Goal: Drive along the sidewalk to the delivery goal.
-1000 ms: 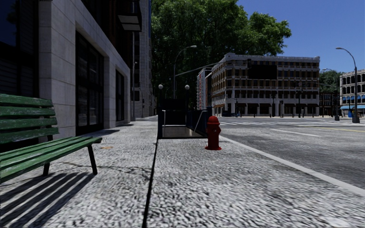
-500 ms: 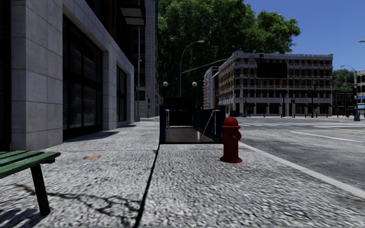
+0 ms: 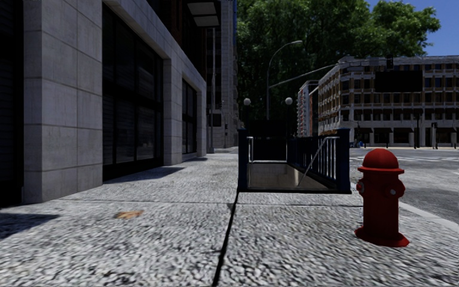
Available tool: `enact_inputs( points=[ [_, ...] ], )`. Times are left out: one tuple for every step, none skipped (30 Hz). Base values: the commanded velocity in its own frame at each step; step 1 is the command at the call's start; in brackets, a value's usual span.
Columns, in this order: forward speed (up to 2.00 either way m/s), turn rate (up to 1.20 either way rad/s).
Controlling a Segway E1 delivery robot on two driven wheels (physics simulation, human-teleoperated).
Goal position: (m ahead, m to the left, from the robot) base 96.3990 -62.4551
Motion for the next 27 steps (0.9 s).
enact_inputs(
  points=[
    [2.00,0.39],
    [2.00,0.37],
    [2.00,0.37],
    [2.00,0.36],
    [2.00,0.36],
    [2.00,0.36],
    [2.00,0.36],
    [2.00,0.36],
    [2.00,0.36],
    [2.00,0.36],
    [2.00,0.35],
    [2.00,0.34],
    [2.00,0.34],
    [2.00,0.33],
    [2.00,0.33],
    [2.00,0.33],
    [2.00,0.33],
    [2.00,0.33],
    [2.00,0.35],
    [2.00,0.35],
    [2.00,0.36],
    [2.00,0.36],
    [2.00,0.36],
    [2.00,0.36],
    [2.00,0.36],
    [2.00,0.36],
    [2.00,0.36]
  ],
)
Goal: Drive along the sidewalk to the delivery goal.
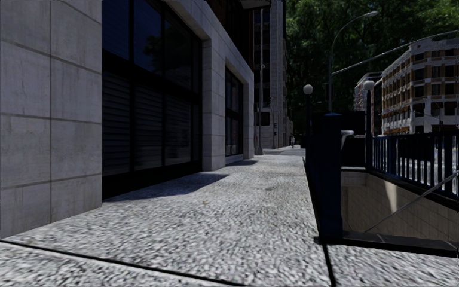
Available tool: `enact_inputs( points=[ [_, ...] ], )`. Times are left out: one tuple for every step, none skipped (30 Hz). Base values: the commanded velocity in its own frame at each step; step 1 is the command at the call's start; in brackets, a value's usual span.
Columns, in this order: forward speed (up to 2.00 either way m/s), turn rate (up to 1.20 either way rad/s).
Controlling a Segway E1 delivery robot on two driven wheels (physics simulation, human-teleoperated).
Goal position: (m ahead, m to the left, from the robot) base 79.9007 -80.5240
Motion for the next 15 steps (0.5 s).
enact_inputs(
  points=[
    [2.00,0.36],
    [2.00,0.36],
    [2.00,0.33],
    [2.00,0.32],
    [2.00,0.32],
    [2.00,0.32],
    [2.00,0.28],
    [2.00,0.28],
    [2.00,0.25],
    [2.00,0.18],
    [2.00,0.00],
    [2.00,0.00],
    [2.00,0.00],
    [2.00,0.00],
    [2.00,-0.04]
  ],
)
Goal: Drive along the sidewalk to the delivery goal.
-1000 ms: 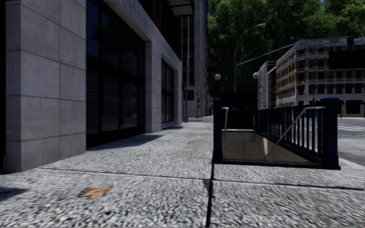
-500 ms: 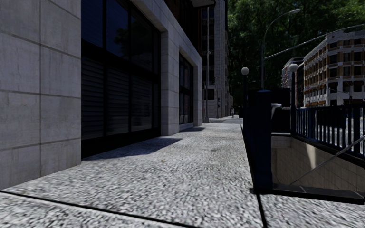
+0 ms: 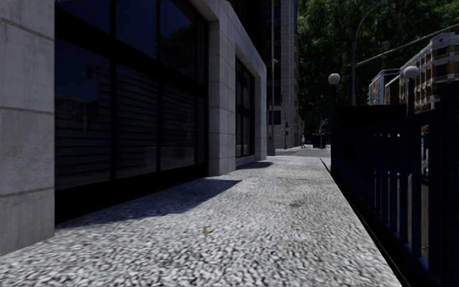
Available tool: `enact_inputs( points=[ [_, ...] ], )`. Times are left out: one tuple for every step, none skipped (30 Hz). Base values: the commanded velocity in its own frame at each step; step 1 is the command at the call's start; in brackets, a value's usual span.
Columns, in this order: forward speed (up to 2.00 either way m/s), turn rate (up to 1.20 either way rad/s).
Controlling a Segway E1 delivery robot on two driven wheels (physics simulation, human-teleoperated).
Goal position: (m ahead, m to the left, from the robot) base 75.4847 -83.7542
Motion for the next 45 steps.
enact_inputs(
  points=[
    [2.00,-0.04],
    [2.00,-0.06],
    [2.00,-0.09],
    [2.00,-0.19],
    [2.00,-0.19],
    [2.00,-0.29],
    [2.00,-0.35],
    [2.00,-0.36],
    [2.00,-0.36],
    [2.00,-0.36],
    [2.00,-0.38],
    [2.00,-0.40],
    [2.00,-0.40],
    [2.00,-0.45],
    [2.00,-0.50],
    [2.00,-0.53],
    [2.00,-0.53],
    [2.00,-0.55],
    [2.00,-0.55],
    [2.00,-0.55],
    [2.00,-0.55],
    [2.00,-0.55],
    [2.00,-0.55],
    [2.00,-0.55],
    [2.00,-0.55],
    [2.00,-0.52],
    [2.00,-0.45],
    [2.00,-0.43],
    [2.00,-0.43],
    [2.00,0.00],
    [2.00,0.00],
    [2.00,0.00],
    [2.00,0.00],
    [2.00,0.00],
    [2.00,0.00],
    [2.00,0.00],
    [2.00,0.00],
    [2.00,0.00],
    [2.00,0.00],
    [2.00,0.00],
    [2.00,0.00],
    [2.00,0.00],
    [2.00,0.00],
    [2.00,0.00],
    [2.00,0.00]
  ],
)
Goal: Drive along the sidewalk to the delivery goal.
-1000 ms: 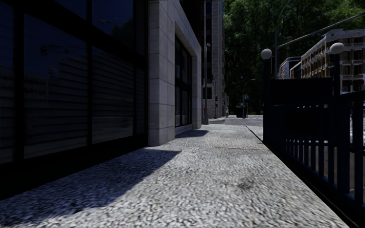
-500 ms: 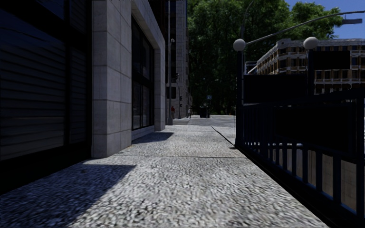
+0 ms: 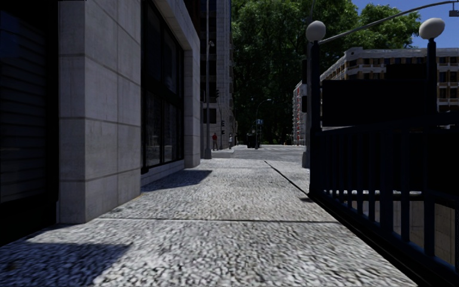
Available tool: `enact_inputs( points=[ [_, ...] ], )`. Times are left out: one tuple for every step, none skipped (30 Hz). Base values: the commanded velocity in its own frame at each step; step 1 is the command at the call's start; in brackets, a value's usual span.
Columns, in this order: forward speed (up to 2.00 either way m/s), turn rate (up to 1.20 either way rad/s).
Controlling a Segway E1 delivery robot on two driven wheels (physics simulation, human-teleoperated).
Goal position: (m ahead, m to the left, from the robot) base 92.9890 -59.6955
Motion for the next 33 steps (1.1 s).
enact_inputs(
  points=[
    [2.00,0.00],
    [2.00,0.00],
    [2.00,0.00],
    [2.00,0.00],
    [2.00,0.00],
    [2.00,0.00],
    [2.00,0.00],
    [2.00,0.00],
    [2.00,0.00],
    [2.00,0.00],
    [2.00,0.00],
    [2.00,0.00],
    [2.00,0.00],
    [2.00,0.00],
    [2.00,0.00],
    [2.00,0.00],
    [2.00,0.00],
    [2.00,0.00],
    [2.00,0.00],
    [2.00,0.00],
    [2.00,0.00],
    [2.00,0.00],
    [2.00,0.00],
    [2.00,0.00],
    [2.00,0.00],
    [2.00,0.00],
    [2.00,0.00],
    [2.00,0.00],
    [2.00,-0.02],
    [2.00,-0.17],
    [2.00,-0.29],
    [2.00,-0.29],
    [2.00,-0.49]
  ],
)
